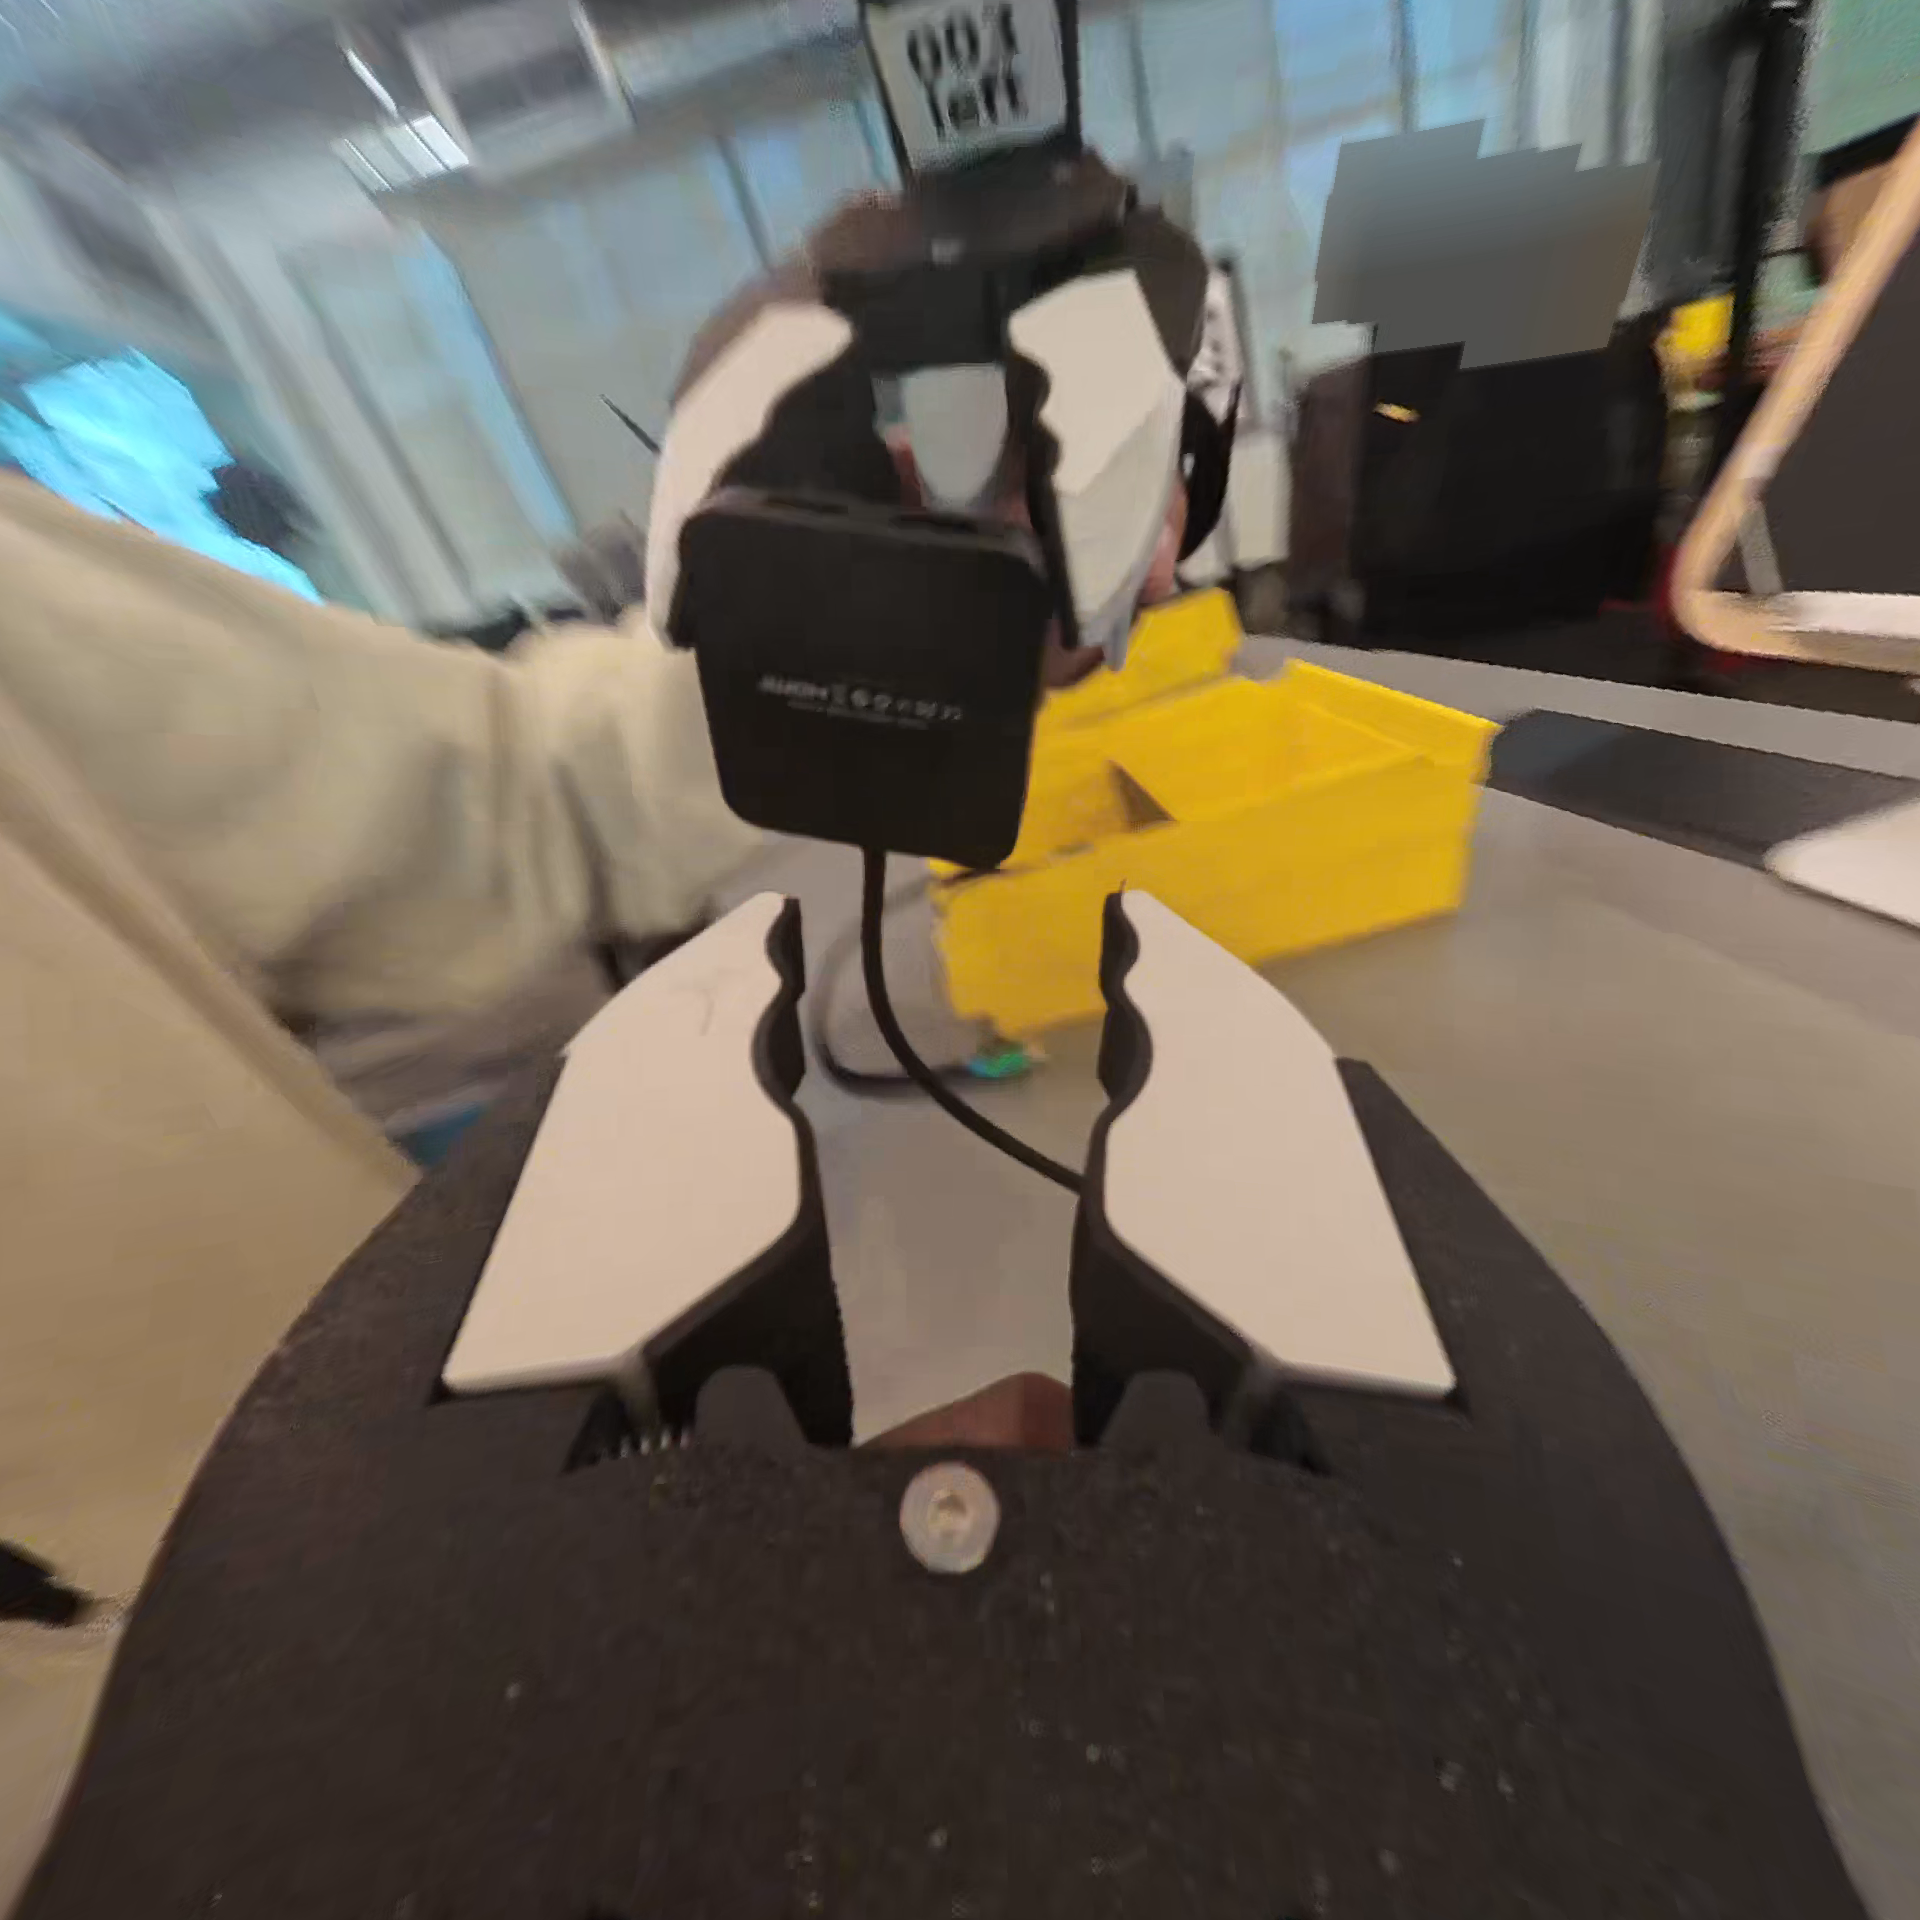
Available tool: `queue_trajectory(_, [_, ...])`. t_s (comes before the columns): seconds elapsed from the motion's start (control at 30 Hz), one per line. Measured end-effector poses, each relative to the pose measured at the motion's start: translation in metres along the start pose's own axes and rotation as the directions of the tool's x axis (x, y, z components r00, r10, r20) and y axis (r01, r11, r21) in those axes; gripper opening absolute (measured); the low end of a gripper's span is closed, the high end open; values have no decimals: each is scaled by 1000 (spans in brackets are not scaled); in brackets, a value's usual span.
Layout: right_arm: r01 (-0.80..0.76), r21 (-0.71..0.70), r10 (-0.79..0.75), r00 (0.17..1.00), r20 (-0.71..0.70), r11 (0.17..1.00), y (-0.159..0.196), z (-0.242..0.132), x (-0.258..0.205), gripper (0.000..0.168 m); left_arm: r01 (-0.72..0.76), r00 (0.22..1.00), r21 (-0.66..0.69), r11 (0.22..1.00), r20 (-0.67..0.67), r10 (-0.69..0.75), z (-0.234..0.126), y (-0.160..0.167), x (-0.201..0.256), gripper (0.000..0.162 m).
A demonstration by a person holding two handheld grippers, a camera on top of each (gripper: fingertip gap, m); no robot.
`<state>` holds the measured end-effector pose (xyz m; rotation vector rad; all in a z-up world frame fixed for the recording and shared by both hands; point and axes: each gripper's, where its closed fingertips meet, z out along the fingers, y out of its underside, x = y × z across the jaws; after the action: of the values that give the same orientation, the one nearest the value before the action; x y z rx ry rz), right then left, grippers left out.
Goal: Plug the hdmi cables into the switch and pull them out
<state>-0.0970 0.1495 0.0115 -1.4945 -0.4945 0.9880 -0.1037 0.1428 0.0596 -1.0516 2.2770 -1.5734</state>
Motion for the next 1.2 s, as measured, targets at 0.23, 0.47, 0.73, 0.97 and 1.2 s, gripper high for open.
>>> queue_trajectory(0.23, [-361, 113, 253, 814, 522, 926, -42, 8, -48, 51, -213, 971, 132, 968, -80, 225, 12, -34, 42, 66])
queue_trajectory(0.47, [-496, 164, 232, 641, 732, 853, -55, 9, -67, 30, -266, 964, 182, 946, 25, 266, 13, -38, 37, 66])
queue_trajectory(0.73, [183, -18, -182, 983, 28, 983, -11, 16, 9, 14, -78, 938, 164, 983, 347, 17, -30, 17, -2, 44])
queue_trajectory(0.97, [615, -540, -734, 679, -8, 575, 40, 28, 31, 14, -8, 863, 23, 1000, 505, -5, -10, 80, -20, 38])
queue_trajectory(1.2, [667, -428, -731, 682, 22, 610, 41, 38, 7, 13, -85, 882, 69, 994, 470, 43, 7, 95, -14, 25])
